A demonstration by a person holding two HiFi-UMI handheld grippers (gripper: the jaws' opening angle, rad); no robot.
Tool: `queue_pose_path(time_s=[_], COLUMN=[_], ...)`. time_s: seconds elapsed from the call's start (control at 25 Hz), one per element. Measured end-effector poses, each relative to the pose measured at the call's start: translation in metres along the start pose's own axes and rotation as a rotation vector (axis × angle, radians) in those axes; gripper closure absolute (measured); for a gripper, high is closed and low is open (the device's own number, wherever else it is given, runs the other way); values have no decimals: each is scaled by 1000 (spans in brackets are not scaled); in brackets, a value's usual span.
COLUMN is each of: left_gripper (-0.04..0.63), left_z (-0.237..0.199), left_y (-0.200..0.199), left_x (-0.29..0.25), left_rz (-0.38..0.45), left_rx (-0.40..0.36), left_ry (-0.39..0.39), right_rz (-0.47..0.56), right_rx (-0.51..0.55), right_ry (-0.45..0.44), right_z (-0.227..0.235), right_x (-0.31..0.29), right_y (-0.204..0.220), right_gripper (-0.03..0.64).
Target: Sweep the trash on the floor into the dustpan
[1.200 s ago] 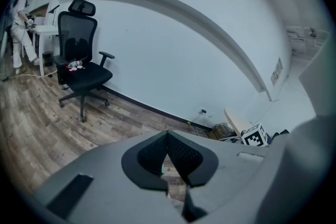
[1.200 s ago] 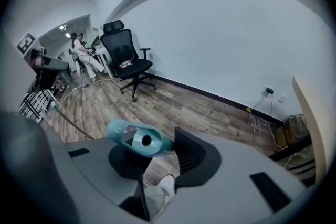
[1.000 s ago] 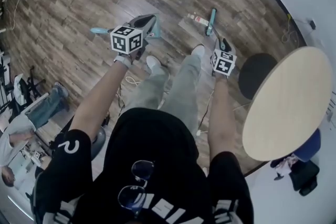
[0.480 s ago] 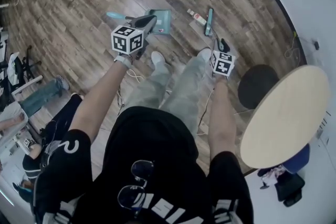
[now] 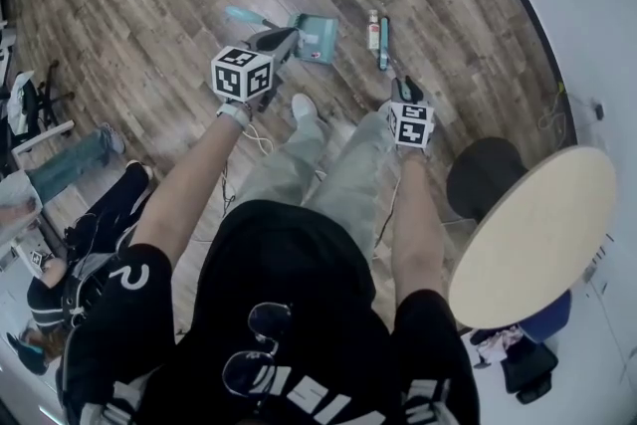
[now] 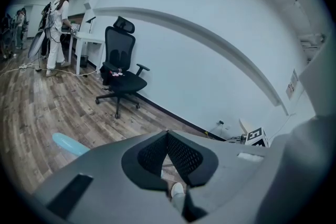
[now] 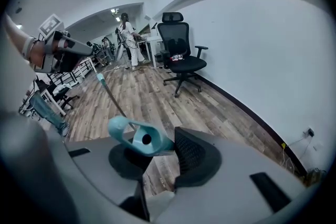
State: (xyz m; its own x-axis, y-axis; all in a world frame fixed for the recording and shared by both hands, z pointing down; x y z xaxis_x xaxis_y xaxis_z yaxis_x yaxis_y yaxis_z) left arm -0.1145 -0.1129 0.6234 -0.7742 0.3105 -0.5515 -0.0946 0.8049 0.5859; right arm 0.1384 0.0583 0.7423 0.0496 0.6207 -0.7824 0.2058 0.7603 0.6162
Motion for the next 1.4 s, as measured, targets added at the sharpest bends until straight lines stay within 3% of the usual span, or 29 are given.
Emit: queue_pose_path(time_s=[0.48,0.92,1.2,1.4], left_gripper=[598,598,598,598], left_z=[-38,-58,-57,-25], left_y=[-4,-17,-29,-28], left_x=[31,57,65,60], left_rz=[39,84,94,86], left_rx=[44,67,55,20], left_ry=[-22,-36,-23,15], right_rz=[13,100,121,137], right_rx=[54,-66,-97,-90], right_ry=[-108,-210,-137,-51], right_z=[-72,-123,-104,-70], right_x=[-13,-12,2,36], right_y=[-32,-74,-90,-93], right_gripper=[522,528,529,529])
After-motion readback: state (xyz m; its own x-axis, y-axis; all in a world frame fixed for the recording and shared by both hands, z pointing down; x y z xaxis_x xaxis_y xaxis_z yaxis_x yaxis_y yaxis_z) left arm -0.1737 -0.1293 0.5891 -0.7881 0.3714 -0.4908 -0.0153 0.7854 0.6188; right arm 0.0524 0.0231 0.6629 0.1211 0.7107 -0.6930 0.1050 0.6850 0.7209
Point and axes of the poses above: the fingertips, and each gripper's own axes: x backward along the fingers, z to its right, y out of its underside, the point moved 4 cm from there along x, backward along the fingers, and after that the axes turned 14 degrees about x, right-handed, at the moved point
